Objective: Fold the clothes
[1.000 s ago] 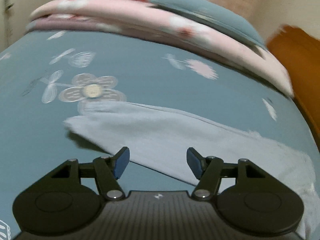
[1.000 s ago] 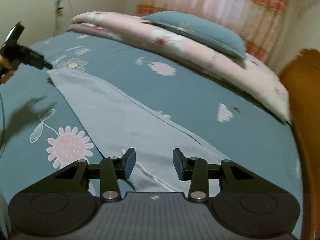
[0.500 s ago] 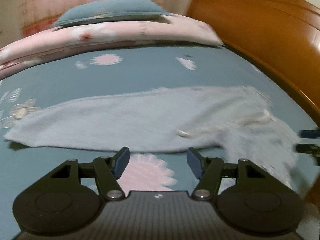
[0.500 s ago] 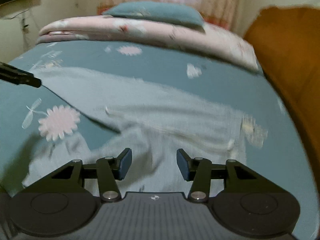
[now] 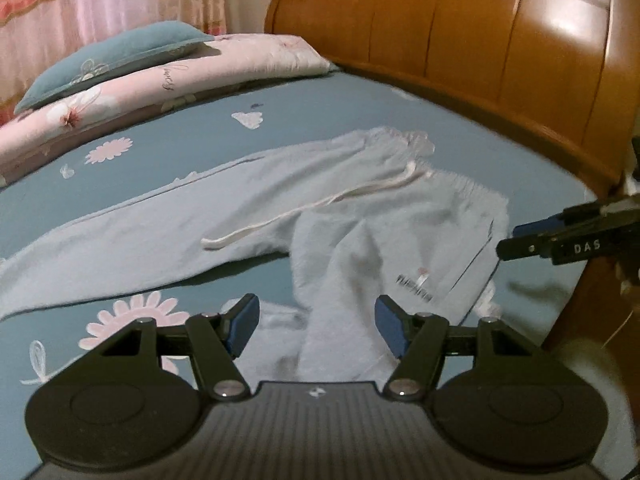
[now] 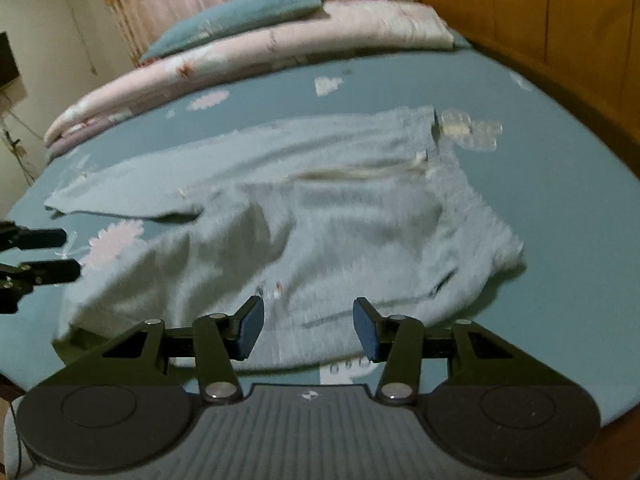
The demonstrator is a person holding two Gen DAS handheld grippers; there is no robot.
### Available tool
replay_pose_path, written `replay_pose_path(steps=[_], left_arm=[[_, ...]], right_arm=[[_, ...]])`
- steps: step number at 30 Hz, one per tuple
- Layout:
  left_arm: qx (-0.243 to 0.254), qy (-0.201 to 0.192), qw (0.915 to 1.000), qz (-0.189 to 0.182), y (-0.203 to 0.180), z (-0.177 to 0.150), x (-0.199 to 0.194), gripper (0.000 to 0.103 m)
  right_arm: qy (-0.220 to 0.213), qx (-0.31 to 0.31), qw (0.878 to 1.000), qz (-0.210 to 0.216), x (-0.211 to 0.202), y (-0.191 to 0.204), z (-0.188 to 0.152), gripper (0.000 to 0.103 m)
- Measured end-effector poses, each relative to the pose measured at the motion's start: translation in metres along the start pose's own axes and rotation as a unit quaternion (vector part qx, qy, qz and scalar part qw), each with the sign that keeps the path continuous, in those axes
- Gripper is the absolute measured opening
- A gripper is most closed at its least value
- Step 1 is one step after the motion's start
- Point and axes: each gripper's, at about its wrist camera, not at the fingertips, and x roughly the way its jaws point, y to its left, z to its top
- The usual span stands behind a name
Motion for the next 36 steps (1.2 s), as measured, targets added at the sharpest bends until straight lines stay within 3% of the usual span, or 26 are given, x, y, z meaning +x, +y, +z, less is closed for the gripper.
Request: replay_pose_path(steps=[7,12,20,26,32,36], left_arm=[[-0.077,-0.035,0.9963,-0.012,0.034,0.014,0.008,0.073],[-0.118,-0.029,0.9925,-0.001,0.081,0.023,0.043,0.073],[-0.148,-0.018,0.9888,0.008,0.135,0.015,0.111,0.074],[-0.166,-0.022,0.9853,-0.034,0.151,0.003,0.139,0.075],[-0.176,-0.022,0.9830,-0.048,0.155,-0.003,0.145,0.078],[-0.176,-0.015,0.9828,-0.054,0.152,-0.008,0.154,0.079]], right_arm=[[-0.038,-0.083,0.996,-0.004,-0.010,0.013,0.060,0.054],[-0.063,-0.180,0.981,-0.030,0.020,0.035,0.121,0.054],[-0.011,-0.281,0.959,-0.037,0.151,0.015,0.197,0.054],[0.037,-0.337,0.940,-0.040,0.257,-0.012,0.246,0.054],[0.080,-0.338,0.938,0.020,0.333,-0.039,0.252,0.054],[0.101,-0.334,0.935,0.060,0.346,-0.050,0.256,0.055]])
